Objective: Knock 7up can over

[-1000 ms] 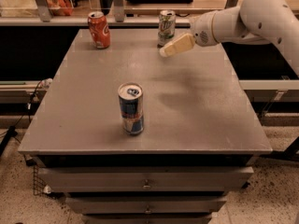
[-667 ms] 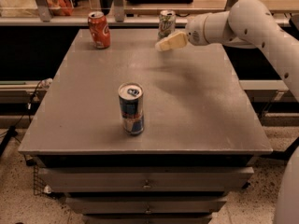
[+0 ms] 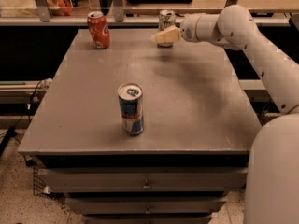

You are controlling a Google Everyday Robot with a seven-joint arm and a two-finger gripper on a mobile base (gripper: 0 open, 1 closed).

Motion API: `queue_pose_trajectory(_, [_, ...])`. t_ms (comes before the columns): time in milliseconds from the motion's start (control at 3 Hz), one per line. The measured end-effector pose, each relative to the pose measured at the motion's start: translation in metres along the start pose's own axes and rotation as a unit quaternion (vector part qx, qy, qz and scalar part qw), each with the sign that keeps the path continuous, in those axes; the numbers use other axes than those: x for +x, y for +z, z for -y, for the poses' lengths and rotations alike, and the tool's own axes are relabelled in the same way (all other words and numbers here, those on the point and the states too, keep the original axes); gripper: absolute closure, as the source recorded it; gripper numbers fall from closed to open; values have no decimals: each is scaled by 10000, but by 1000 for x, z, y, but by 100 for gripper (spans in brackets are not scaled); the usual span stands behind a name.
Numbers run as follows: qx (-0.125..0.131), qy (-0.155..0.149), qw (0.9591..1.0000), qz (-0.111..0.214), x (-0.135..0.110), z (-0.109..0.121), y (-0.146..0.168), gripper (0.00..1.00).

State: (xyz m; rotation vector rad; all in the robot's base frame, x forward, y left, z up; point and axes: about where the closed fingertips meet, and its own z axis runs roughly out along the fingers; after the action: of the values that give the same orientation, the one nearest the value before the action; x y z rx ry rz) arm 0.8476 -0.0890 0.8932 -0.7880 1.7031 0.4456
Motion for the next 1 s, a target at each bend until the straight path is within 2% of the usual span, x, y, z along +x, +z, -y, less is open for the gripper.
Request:
queue_pose_trajectory(333, [-203,16,9996,211,-1,6,13,0])
queue_pose_trajectory(667, [-676,-2,9966,474,-6,-3,16,0])
queue_pose_trajectory(1000, [-1185,30,9911,603,-15,-24,7,0])
